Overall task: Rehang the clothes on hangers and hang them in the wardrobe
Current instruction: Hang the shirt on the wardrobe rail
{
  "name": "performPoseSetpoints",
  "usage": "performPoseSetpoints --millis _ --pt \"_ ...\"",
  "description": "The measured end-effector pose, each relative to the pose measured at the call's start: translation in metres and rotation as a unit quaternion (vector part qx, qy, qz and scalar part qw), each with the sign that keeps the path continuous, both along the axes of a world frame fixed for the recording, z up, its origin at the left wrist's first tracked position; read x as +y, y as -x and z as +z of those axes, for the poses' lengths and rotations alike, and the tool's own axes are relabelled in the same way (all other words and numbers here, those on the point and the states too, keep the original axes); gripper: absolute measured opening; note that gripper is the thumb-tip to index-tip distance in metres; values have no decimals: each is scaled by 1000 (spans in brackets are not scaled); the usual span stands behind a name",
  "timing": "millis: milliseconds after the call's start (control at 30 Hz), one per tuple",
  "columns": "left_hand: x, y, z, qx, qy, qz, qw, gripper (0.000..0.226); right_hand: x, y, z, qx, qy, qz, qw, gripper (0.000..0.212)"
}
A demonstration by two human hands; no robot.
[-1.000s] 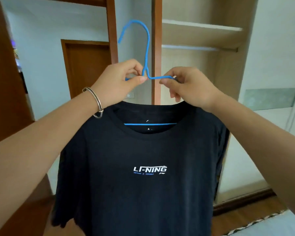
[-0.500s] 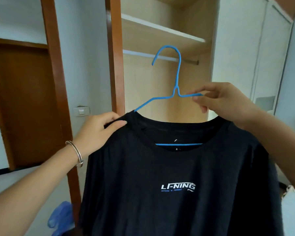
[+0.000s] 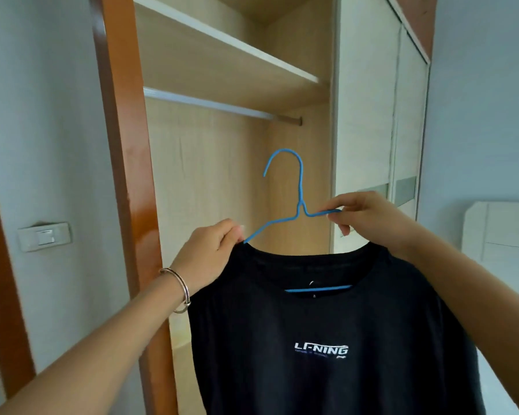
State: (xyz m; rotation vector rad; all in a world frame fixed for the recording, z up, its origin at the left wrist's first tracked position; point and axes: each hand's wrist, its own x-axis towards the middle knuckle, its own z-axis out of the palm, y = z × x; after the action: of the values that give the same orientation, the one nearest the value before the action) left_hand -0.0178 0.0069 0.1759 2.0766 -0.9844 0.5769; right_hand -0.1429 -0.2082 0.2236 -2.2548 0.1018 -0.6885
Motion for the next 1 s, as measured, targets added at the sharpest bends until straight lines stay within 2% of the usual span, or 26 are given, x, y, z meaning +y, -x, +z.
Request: performPoseSetpoints --millis 133,333,400,500,633,767,800,867,933,1000 --pt "-23 -45 0 -28 2 -62 998 23 12 -45 0 13 -23 -31 999 27" --pt "-63 -102 18 -134 59 -90 985 30 10 -88 11 -28 -34 -68 997 19" --pt "-73 -118 24 -162 42 -112 980 35 3 -95 11 1 -45 -62 997 18" --pt "-83 -147 29 -167 20 -146 975 27 -18 -104 7 73 -43 -37 996 15" --pt "-100 -175 37 -146 78 -147 975 22 -62 -123 -12 135 -25 -62 989 15" --pt "-122 -203 48 -135 102 -142 975 20 -104 -150 -18 209 -170 74 960 41" --pt "-125 -214 50 -134 112 -130 976 20 -112 -160 -15 215 -175 108 955 42" --pt "-128 -242 54 -124 138 -98 978 19 -126 -186 -9 203 -153 142 957 29" --pt "-129 -272 61 -107 166 -60 979 18 -136 -218 -1 160 -106 147 970 21" --pt "-131 -300 72 -79 194 -22 977 17 -142 -252 11 110 -93 166 976 24"
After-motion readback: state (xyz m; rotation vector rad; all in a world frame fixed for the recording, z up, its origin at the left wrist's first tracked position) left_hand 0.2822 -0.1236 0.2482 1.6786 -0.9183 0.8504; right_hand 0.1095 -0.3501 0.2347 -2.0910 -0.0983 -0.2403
